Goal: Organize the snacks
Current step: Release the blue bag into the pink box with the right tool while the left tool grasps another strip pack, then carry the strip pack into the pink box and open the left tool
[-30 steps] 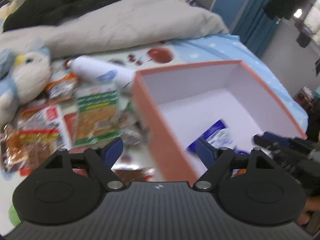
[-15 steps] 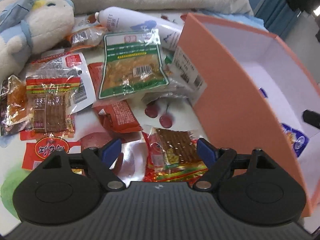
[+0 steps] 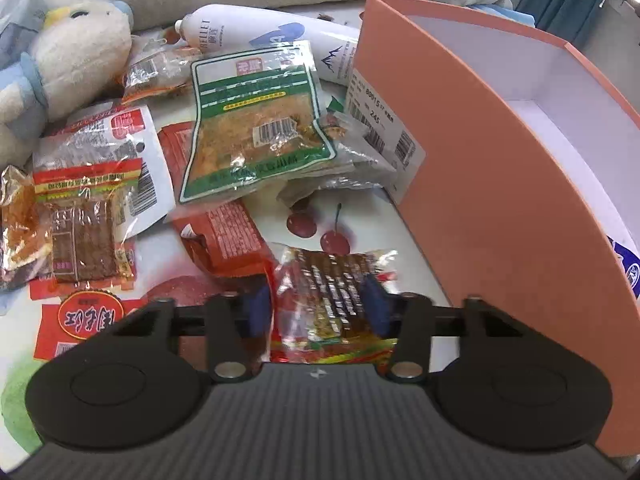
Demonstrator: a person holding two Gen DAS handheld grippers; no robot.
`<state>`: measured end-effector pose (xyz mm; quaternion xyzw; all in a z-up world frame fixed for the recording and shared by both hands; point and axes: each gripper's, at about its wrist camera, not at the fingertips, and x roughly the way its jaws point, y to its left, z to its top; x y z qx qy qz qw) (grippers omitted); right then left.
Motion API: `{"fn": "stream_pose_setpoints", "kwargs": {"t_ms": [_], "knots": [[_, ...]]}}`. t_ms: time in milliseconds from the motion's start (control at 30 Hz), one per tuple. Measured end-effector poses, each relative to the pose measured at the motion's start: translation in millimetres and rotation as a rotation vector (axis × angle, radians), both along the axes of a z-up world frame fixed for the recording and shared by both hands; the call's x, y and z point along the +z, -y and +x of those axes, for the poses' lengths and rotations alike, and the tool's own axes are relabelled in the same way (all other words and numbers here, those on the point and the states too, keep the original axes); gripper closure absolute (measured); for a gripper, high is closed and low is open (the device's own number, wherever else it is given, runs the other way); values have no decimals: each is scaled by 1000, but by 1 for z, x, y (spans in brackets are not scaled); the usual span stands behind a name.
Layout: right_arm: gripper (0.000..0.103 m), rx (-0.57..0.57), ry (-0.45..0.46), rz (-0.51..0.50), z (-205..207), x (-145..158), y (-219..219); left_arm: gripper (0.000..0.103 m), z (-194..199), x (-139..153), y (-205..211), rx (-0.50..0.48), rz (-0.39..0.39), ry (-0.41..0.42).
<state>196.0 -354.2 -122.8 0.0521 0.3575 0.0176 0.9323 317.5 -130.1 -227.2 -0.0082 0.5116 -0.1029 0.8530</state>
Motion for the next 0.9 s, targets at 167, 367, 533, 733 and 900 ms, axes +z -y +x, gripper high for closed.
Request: {"fn": "stream_pose_setpoints", "kwargs": {"t_ms": [167, 367, 533, 733, 900], "knots": [[50, 13, 10, -10, -5, 5, -7, 74, -6, 9, 5, -8, 33, 33], [50, 21, 16, -23, -7, 11, -13, 89, -16, 32, -4, 32, -14, 62], [50, 25, 24, -32, -6, 15, -16, 95, -23, 59, -11, 58, -49, 109], [50, 32, 33, -37, -5, 21, -22, 96, -31, 93, -14, 77, -78, 163], [50, 39, 32, -47, -2, 24, -25, 96, -34, 118, -15, 90, -106, 200]]}}
